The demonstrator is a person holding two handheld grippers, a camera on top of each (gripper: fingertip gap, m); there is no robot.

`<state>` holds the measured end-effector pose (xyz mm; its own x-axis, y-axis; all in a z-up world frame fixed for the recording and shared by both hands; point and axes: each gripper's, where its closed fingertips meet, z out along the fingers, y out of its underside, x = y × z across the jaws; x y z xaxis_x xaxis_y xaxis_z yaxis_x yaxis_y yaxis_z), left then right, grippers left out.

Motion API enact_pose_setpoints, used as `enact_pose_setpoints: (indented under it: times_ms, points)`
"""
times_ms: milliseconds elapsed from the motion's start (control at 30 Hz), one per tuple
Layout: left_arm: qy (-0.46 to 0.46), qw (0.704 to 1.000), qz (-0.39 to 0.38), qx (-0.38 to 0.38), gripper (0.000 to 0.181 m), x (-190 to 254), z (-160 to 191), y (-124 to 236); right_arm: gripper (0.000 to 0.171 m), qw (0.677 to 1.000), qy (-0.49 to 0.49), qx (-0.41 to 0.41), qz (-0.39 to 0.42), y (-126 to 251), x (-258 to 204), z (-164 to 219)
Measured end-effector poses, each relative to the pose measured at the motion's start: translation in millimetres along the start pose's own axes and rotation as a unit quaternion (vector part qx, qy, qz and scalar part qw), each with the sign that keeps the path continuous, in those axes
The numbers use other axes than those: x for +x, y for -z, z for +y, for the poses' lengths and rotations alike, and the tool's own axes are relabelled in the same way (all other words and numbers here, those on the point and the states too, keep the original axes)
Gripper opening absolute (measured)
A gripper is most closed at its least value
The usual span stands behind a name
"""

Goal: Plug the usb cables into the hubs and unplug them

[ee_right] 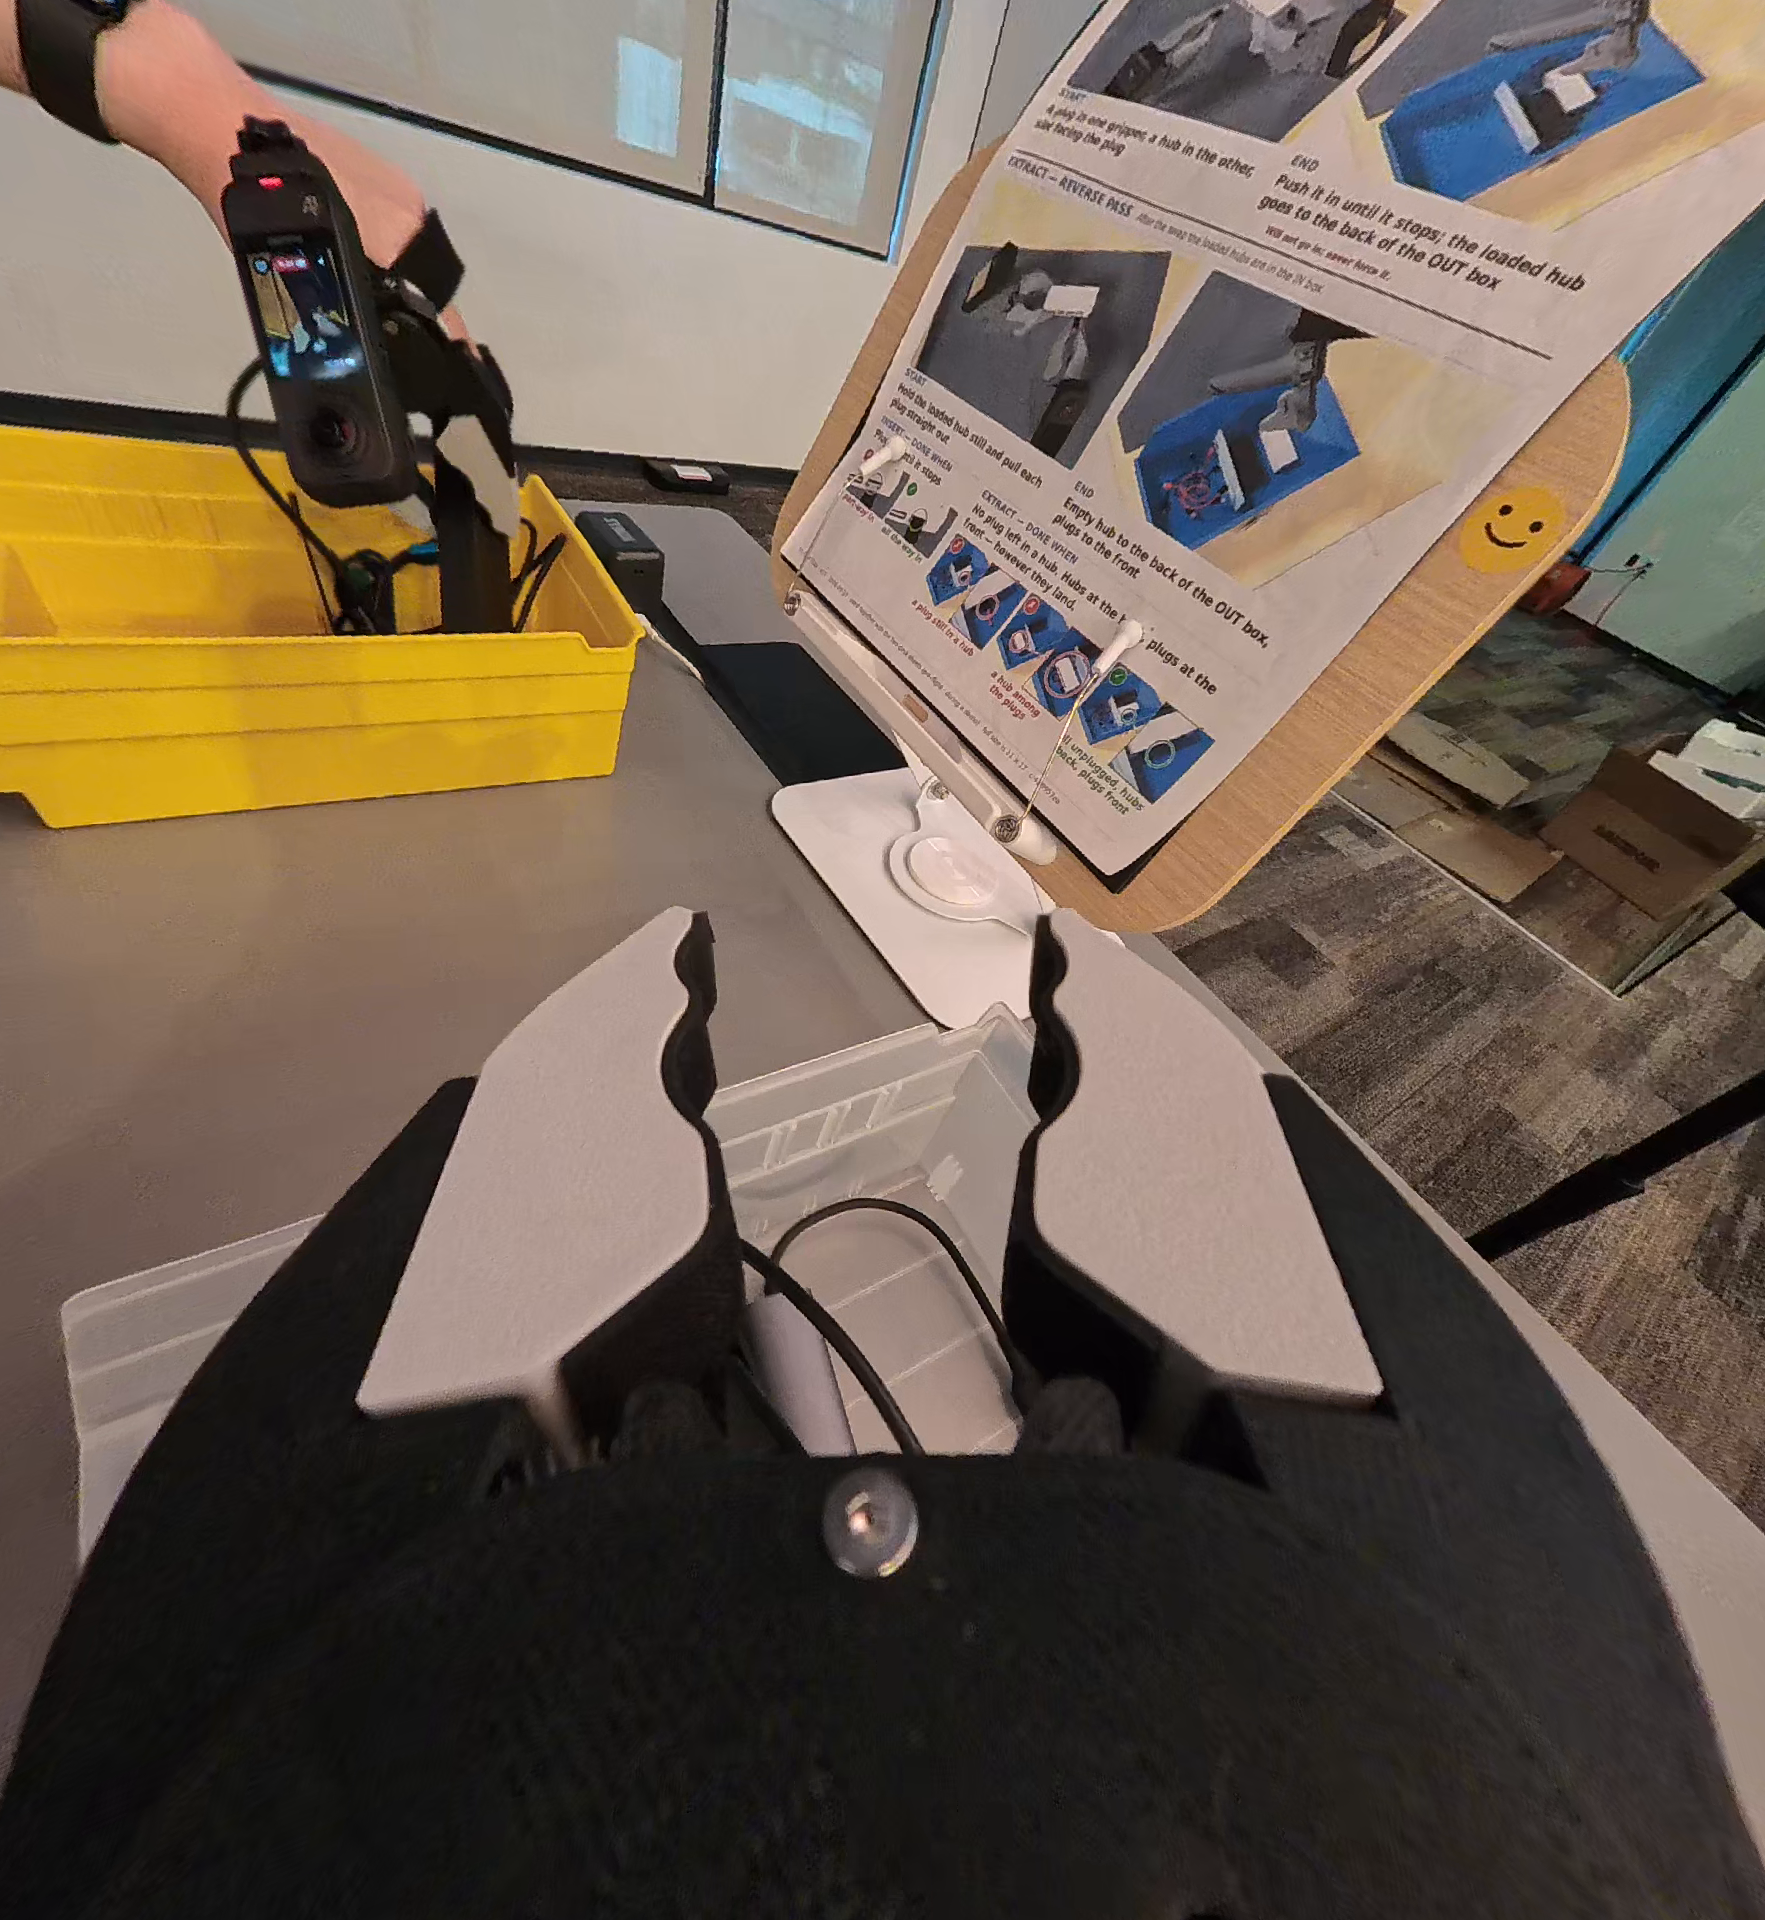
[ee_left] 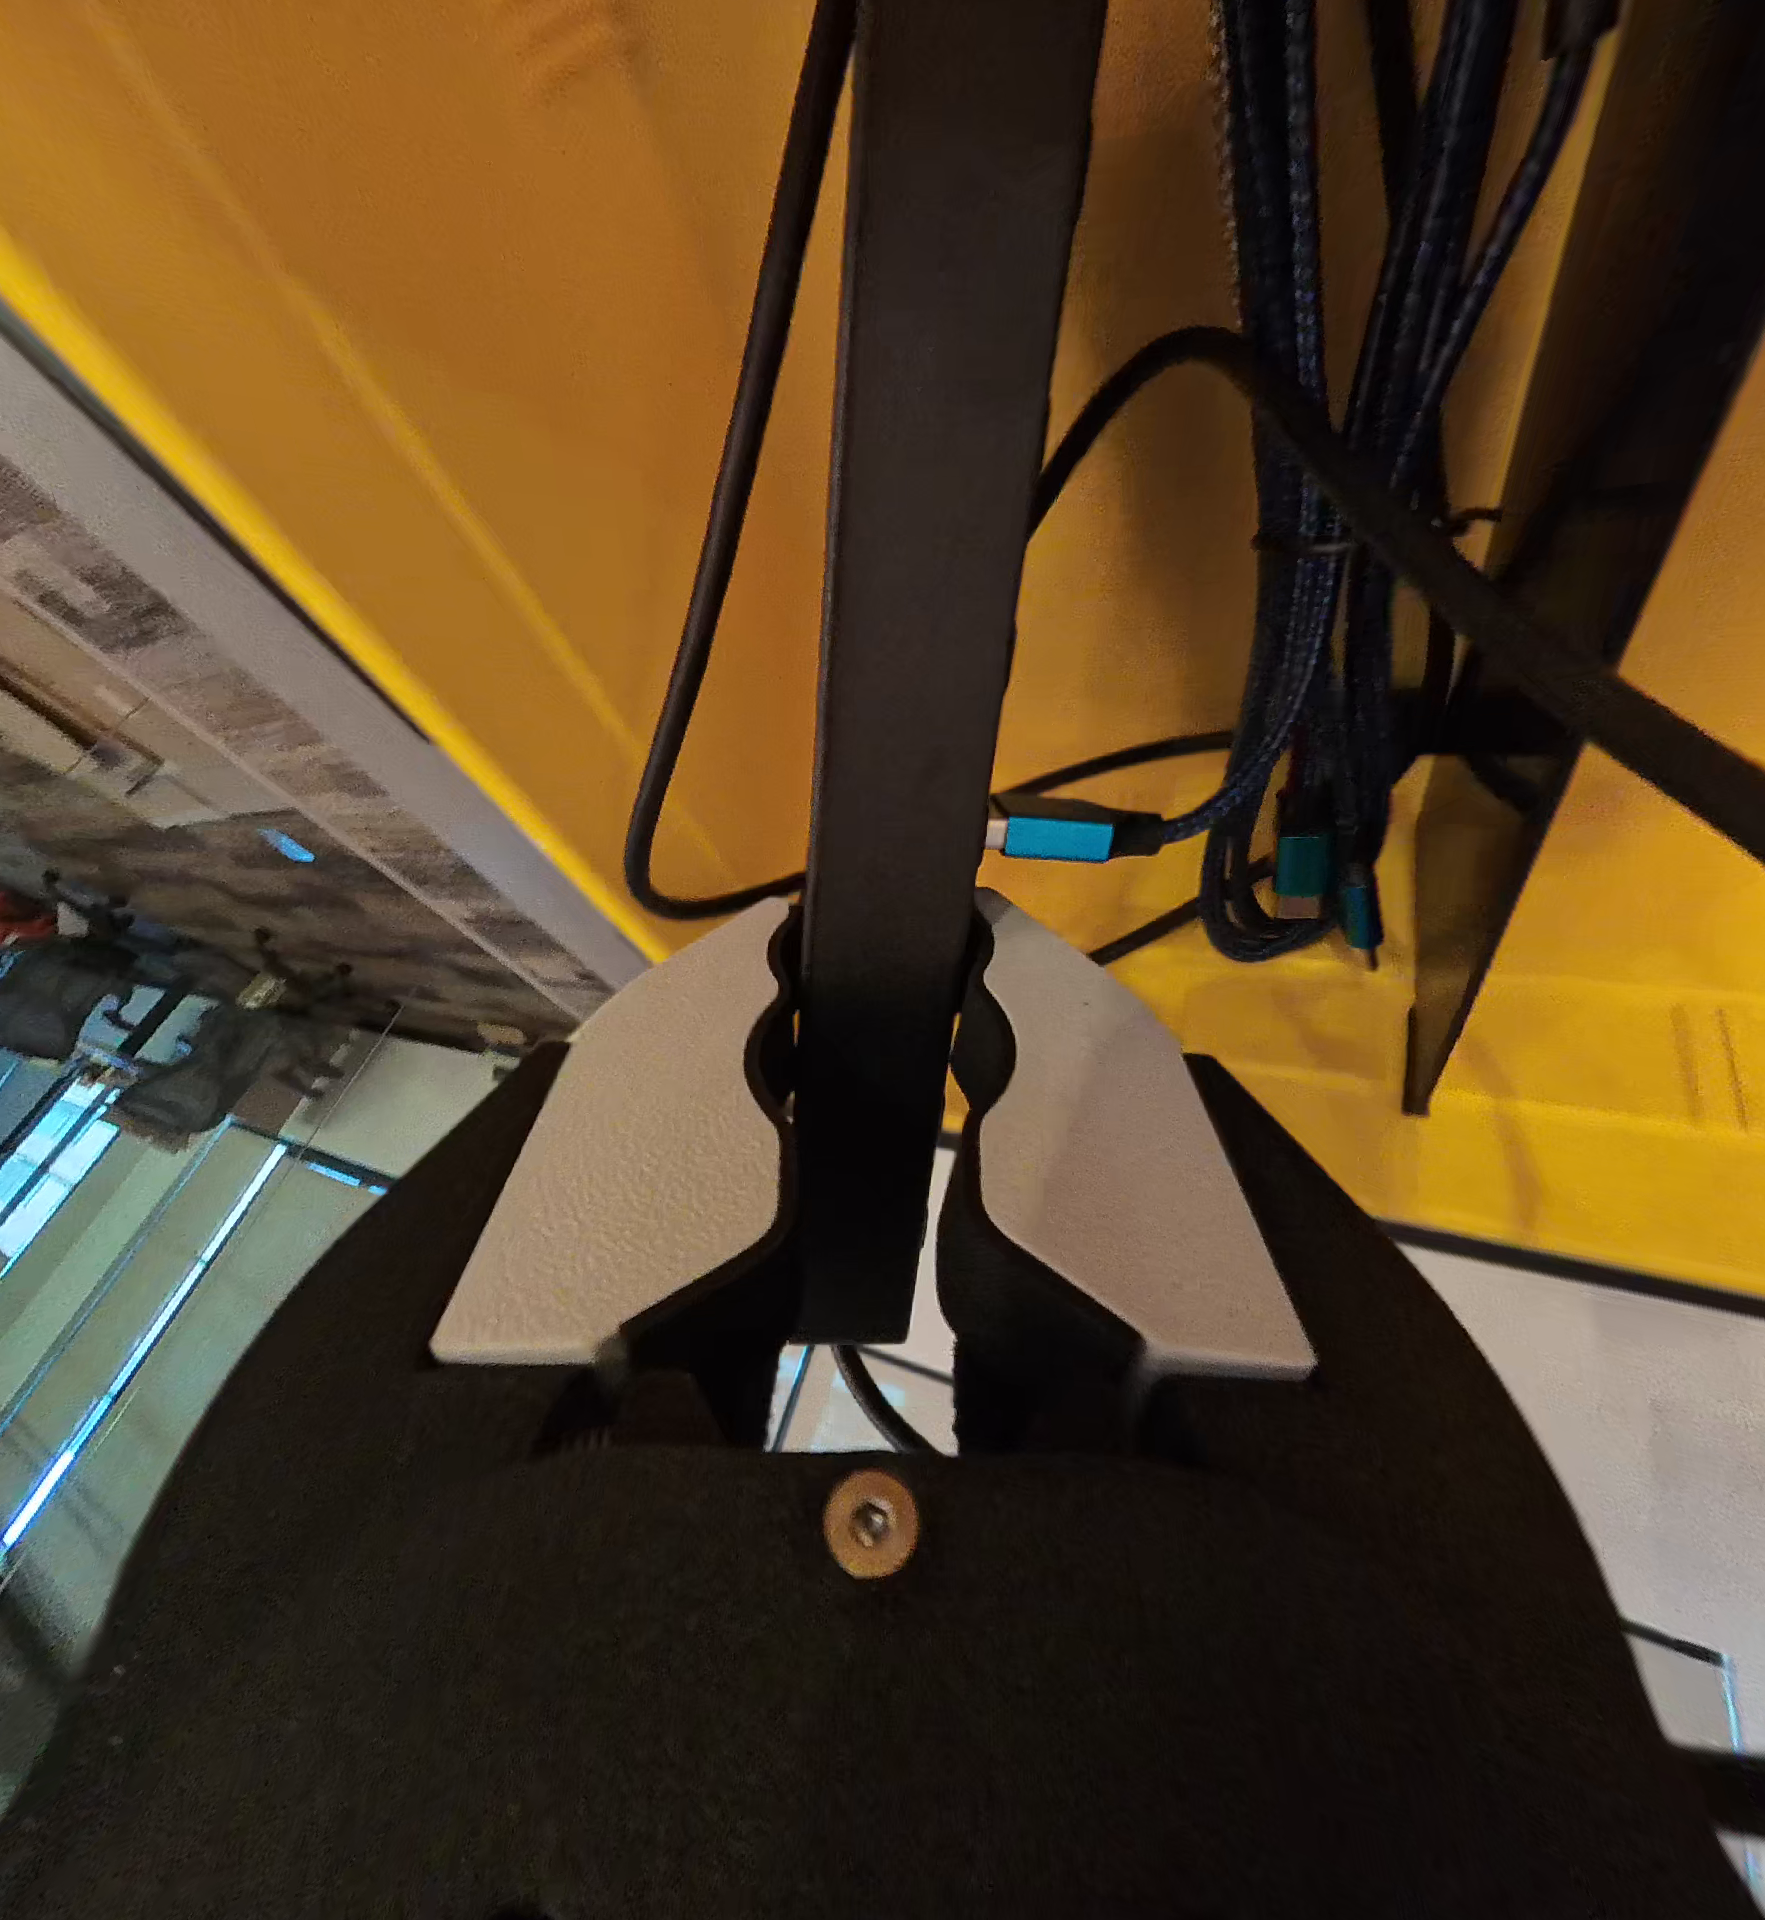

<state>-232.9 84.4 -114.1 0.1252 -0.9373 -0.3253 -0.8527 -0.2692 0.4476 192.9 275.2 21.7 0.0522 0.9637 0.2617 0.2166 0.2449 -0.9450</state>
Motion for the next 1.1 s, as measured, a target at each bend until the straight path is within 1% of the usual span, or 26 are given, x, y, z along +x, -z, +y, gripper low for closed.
enact_pose_setpoints:
  times_ms: [133, 267, 467, 600, 767, 833, 900, 1000, 1100]
  points:
    - [-0.001, 0.999, -0.021, -0.030, 0.026, -4, 9, 27, 0.060, 1.000, -0.005, 0.011, -0.001, 4, 1, -3]
    - [0.022, 0.998, -0.049, -0.045, 0.026, -12, 16, 65, 0.059, 0.999, -0.010, 0.030, -0.006, 8, 0, -9]
    - [0.085, 0.989, -0.122, -0.027, 0.026, -40, 15, 144, 0.058, 0.999, -0.016, 0.044, -0.022, 5, -7, -14]
    - [0.157, 0.969, -0.190, 0.015, 0.026, -66, 11, 207, 0.058, 0.998, -0.006, 0.046, -0.034, -1, -16, -20]
    - [0.224, 0.931, -0.274, 0.085, 0.026, -89, 0, 284, 0.058, 0.996, 0.007, 0.060, -0.059, -9, -35, -34]
    - [0.252, 0.909, -0.306, 0.128, 0.026, -96, -10, 312, 0.057, 0.996, 0.014, 0.064, -0.067, -13, -44, -40]
    - [0.287, 0.880, -0.329, 0.187, 0.026, -102, -24, 336, 0.057, 0.994, 0.018, 0.071, -0.075, -17, -53, -49]
    - [0.330, 0.832, -0.344, 0.284, 0.026, -108, -52, 358, 0.057, 0.993, 0.035, 0.086, -0.078, -21, -70, -66]
    - [0.356, 0.785, -0.351, 0.367, 0.026, -112, -80, 365, 0.057, 0.990, 0.056, 0.110, -0.076, -19, -88, -88]
